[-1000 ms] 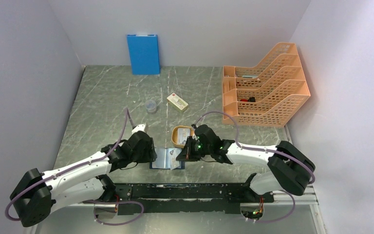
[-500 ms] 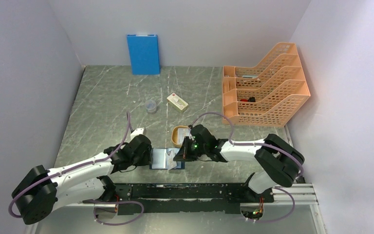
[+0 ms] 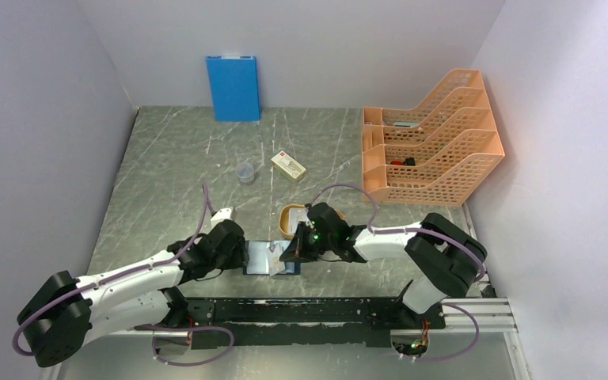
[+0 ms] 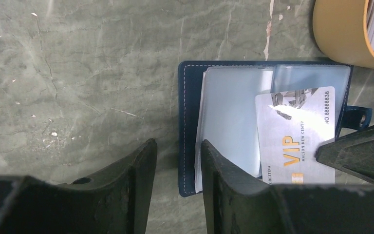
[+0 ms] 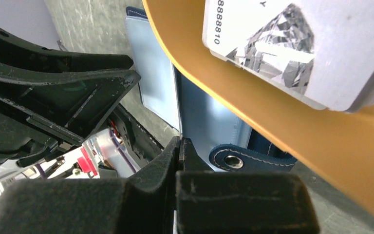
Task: Put the credit cards into the card holder
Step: Insert the credit card into the card holder, then pick up the credit card from the storage box.
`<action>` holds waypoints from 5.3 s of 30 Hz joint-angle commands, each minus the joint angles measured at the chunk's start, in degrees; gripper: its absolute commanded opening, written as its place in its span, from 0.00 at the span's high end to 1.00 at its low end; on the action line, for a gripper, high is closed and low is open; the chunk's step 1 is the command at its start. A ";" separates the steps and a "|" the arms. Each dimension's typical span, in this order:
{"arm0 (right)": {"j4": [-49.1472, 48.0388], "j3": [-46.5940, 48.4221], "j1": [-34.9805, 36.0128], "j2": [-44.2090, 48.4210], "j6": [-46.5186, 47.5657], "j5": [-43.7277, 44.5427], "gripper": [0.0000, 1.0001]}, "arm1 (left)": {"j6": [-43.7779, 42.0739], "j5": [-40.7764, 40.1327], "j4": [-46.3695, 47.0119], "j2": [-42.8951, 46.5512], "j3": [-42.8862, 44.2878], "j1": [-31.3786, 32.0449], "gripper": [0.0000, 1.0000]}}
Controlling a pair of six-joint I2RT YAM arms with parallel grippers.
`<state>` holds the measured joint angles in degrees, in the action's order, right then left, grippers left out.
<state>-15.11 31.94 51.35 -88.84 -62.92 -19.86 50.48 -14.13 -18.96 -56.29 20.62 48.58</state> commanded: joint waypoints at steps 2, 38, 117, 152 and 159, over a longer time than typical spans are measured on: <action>-2.58 0.33 0.45 -1.64 -2.37 2.40 1.00 | 1.69 1.09 -1.01 0.36 -2.78 0.19 0.57; -5.58 -1.82 6.35 -5.75 -9.23 15.07 1.00 | 4.45 6.11 -0.82 3.73 -7.15 0.22 0.87; 26.27 0.92 9.52 25.13 7.11 26.90 0.51 | -0.48 6.33 -7.18 11.07 3.85 0.46 0.59; 15.37 9.10 -14.67 2.19 19.01 7.75 0.37 | -2.89 1.98 -3.29 4.77 12.16 1.94 0.34; 13.52 6.74 -16.19 0.68 19.58 6.69 0.43 | -2.60 2.03 -3.41 2.77 12.71 1.97 0.35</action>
<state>0.47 40.36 36.42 -87.64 -44.38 -11.68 48.80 -12.56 -23.75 -52.69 31.40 50.26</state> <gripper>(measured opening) 0.595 0.650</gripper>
